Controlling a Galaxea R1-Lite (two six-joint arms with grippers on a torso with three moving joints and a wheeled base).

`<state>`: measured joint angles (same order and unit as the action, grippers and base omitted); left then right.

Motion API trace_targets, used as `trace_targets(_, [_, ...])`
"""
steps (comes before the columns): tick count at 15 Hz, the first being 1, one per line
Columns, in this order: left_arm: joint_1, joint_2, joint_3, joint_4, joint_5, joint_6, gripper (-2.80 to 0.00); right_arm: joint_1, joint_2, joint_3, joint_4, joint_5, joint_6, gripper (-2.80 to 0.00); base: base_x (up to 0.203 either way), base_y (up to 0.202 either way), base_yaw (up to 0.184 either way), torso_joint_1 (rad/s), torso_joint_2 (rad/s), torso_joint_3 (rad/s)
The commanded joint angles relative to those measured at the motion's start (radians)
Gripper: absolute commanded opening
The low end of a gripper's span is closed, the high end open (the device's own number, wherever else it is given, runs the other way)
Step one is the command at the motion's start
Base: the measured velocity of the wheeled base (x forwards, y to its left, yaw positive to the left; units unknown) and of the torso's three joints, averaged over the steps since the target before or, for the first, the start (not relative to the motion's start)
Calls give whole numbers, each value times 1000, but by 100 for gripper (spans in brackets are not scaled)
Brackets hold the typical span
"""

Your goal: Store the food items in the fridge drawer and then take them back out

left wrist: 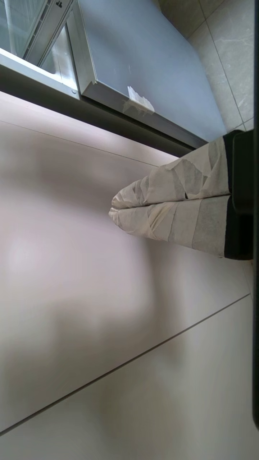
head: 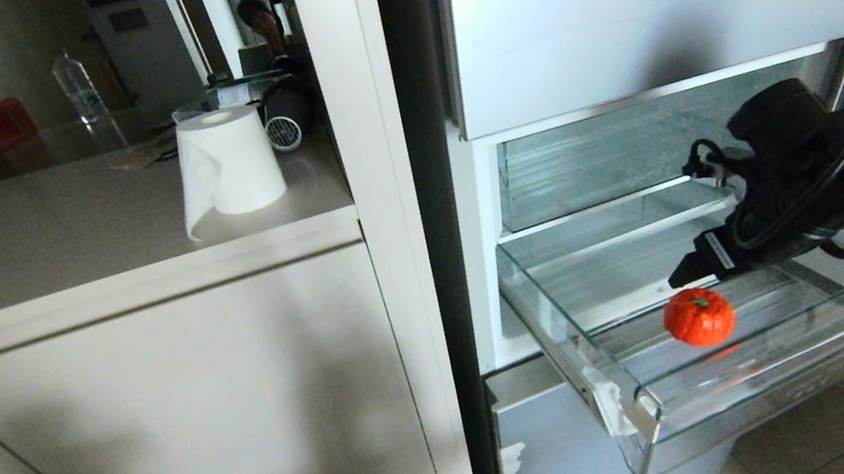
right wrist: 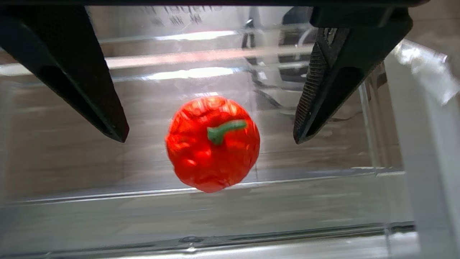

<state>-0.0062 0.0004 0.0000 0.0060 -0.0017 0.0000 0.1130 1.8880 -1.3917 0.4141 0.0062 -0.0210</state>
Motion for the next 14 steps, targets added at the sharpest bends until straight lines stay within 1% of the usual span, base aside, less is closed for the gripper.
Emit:
trace_targets(1, [0, 0, 0, 0, 0, 0, -280, 1, 51, -7, 3, 1, 2, 0, 0, 0, 0, 0, 0, 0])
trace_targets(7, [0, 0, 0, 0, 0, 0, -280, -1, 112, -12, 3, 1, 5, 0, 0, 0, 0, 0, 0, 0])
trace_targets(12, [0, 0, 0, 0, 0, 0, -280, -1, 160, -13, 3, 0, 43, 0, 0, 0, 0, 0, 0, 0])
trace_targets(14, [0, 0, 0, 0, 0, 0, -280, -1, 177, -15, 3, 0, 44, 0, 0, 0, 0, 0, 0, 0])
